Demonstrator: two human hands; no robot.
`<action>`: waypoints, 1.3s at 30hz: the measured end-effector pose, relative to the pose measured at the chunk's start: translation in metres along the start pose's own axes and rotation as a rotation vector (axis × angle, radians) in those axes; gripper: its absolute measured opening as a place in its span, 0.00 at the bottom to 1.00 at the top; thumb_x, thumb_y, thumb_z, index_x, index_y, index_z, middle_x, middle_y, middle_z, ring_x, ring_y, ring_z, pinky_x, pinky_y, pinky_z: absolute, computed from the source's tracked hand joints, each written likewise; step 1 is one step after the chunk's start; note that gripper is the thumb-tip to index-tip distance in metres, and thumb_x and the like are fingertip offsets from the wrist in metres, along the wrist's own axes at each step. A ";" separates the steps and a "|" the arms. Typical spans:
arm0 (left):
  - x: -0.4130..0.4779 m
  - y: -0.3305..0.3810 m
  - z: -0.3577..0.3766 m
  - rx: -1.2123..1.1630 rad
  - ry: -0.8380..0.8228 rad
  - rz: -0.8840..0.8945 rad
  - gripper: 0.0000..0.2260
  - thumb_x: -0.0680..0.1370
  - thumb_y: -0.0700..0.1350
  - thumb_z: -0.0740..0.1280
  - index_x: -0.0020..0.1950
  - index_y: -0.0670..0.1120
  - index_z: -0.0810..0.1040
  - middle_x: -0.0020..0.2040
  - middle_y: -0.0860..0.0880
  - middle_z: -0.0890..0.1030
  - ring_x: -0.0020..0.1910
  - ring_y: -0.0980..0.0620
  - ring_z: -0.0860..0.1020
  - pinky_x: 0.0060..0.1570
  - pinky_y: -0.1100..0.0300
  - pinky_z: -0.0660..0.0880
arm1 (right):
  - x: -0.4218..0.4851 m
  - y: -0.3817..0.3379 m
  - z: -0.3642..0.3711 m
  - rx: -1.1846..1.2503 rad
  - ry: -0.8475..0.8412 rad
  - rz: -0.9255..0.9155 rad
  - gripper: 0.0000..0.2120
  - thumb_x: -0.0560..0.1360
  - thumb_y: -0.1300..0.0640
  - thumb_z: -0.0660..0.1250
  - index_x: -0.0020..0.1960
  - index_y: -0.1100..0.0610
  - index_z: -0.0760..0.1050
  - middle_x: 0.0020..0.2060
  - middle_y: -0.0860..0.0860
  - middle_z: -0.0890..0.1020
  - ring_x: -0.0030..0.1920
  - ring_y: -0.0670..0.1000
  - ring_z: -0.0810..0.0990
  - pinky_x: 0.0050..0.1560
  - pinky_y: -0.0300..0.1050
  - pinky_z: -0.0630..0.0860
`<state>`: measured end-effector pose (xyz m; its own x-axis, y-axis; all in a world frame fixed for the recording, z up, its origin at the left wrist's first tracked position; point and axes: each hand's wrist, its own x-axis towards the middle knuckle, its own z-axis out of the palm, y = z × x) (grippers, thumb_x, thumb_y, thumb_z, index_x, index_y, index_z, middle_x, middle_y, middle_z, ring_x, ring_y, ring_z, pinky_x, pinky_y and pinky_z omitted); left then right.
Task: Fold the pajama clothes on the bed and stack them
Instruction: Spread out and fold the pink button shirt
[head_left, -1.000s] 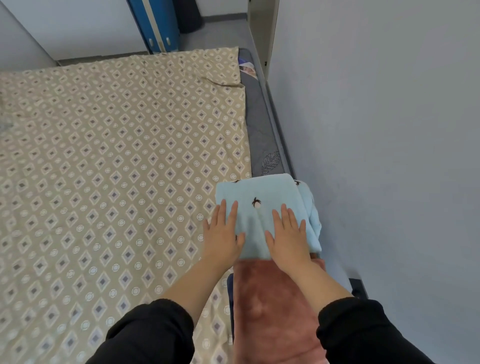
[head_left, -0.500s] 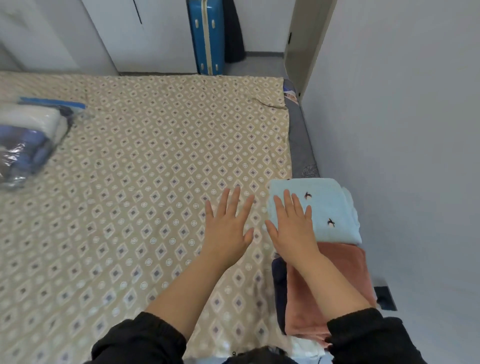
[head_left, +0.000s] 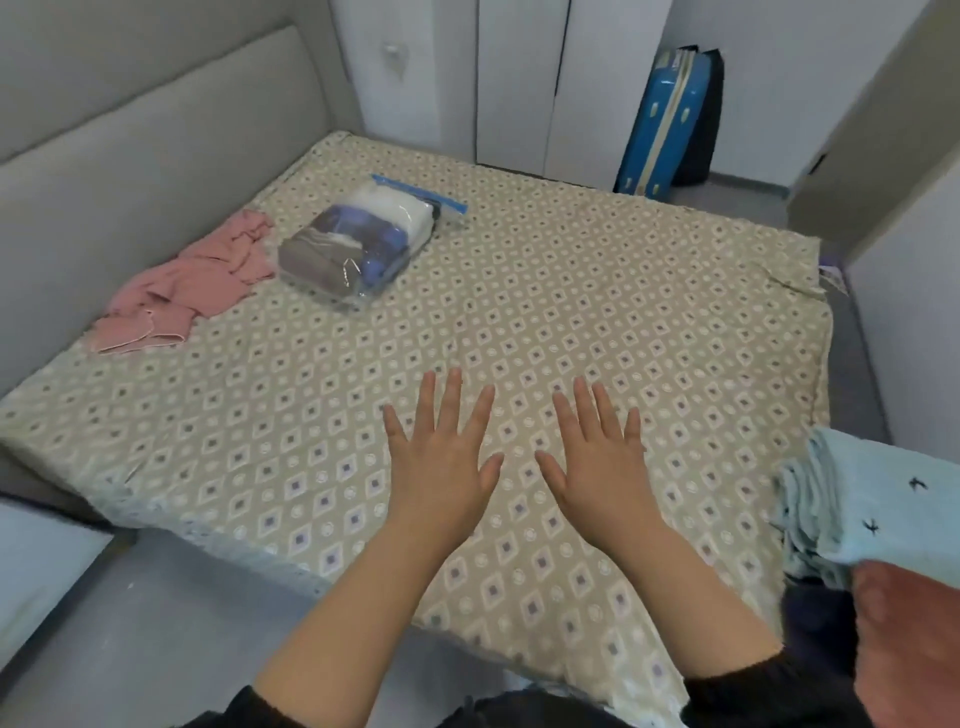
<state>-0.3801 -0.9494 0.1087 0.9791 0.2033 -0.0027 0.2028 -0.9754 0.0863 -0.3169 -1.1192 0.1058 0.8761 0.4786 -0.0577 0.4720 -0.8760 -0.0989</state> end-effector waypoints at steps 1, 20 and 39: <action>-0.003 -0.018 -0.001 -0.006 -0.003 -0.031 0.30 0.80 0.62 0.46 0.72 0.57 0.27 0.73 0.50 0.27 0.70 0.47 0.23 0.68 0.34 0.33 | 0.009 -0.019 -0.002 -0.005 0.005 -0.032 0.33 0.79 0.38 0.42 0.78 0.52 0.39 0.77 0.52 0.38 0.75 0.51 0.31 0.72 0.57 0.31; 0.085 -0.383 -0.029 0.100 -0.004 -0.339 0.31 0.81 0.61 0.45 0.69 0.56 0.22 0.72 0.48 0.25 0.68 0.46 0.21 0.68 0.33 0.34 | 0.267 -0.344 0.025 0.071 0.021 -0.328 0.33 0.79 0.38 0.43 0.79 0.53 0.43 0.78 0.52 0.41 0.77 0.53 0.38 0.73 0.57 0.34; 0.217 -0.781 0.004 -0.026 -0.091 -0.323 0.30 0.81 0.56 0.54 0.79 0.54 0.43 0.79 0.48 0.38 0.77 0.46 0.38 0.70 0.33 0.42 | 0.499 -0.651 0.116 0.007 -0.111 -0.330 0.35 0.78 0.37 0.39 0.79 0.55 0.46 0.76 0.52 0.39 0.75 0.51 0.34 0.71 0.55 0.31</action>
<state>-0.3264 -0.1437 0.0366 0.8617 0.4922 -0.1231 0.5038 -0.8590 0.0914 -0.1984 -0.3026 0.0261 0.6604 0.7396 -0.1297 0.7269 -0.6730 -0.1366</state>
